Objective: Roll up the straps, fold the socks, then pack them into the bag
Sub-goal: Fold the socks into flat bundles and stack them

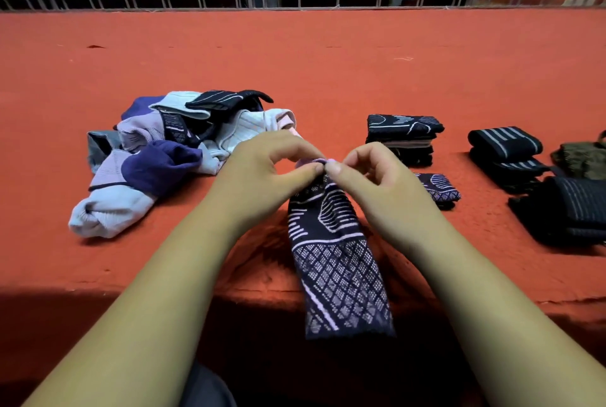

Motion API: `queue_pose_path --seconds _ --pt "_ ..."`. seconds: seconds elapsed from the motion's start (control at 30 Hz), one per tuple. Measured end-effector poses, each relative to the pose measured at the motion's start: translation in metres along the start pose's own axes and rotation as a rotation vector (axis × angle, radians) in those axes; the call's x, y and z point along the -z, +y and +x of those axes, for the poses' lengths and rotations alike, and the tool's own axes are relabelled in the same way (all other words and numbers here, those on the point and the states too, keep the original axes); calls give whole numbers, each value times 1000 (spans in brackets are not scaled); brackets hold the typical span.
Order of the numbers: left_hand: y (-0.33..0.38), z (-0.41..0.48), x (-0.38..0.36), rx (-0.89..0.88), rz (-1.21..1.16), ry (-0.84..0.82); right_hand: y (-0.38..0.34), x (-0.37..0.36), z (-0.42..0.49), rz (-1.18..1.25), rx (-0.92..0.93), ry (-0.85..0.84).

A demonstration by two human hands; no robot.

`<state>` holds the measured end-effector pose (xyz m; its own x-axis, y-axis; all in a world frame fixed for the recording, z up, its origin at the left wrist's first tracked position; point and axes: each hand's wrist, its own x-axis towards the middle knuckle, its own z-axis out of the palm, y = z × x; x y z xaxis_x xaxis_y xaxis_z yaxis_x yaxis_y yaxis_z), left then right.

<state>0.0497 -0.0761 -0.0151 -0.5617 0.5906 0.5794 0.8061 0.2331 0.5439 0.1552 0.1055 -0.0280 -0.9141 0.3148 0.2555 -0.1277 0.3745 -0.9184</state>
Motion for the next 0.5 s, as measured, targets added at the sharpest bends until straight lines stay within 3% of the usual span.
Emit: queue_pose_path --seconds 0.1,0.2,0.33,0.5 --pt "-1 1 -1 117 -11 32 5 -1 0 -272 -73 -34" --pt "-2 1 -3 265 -43 71 6 0 0 -414 -21 -102" --pt "-15 5 -2 472 -270 214 0 4 -4 -353 25 -228" --pt "-21 4 0 508 -568 192 -3 10 -5 -210 -32 -242"
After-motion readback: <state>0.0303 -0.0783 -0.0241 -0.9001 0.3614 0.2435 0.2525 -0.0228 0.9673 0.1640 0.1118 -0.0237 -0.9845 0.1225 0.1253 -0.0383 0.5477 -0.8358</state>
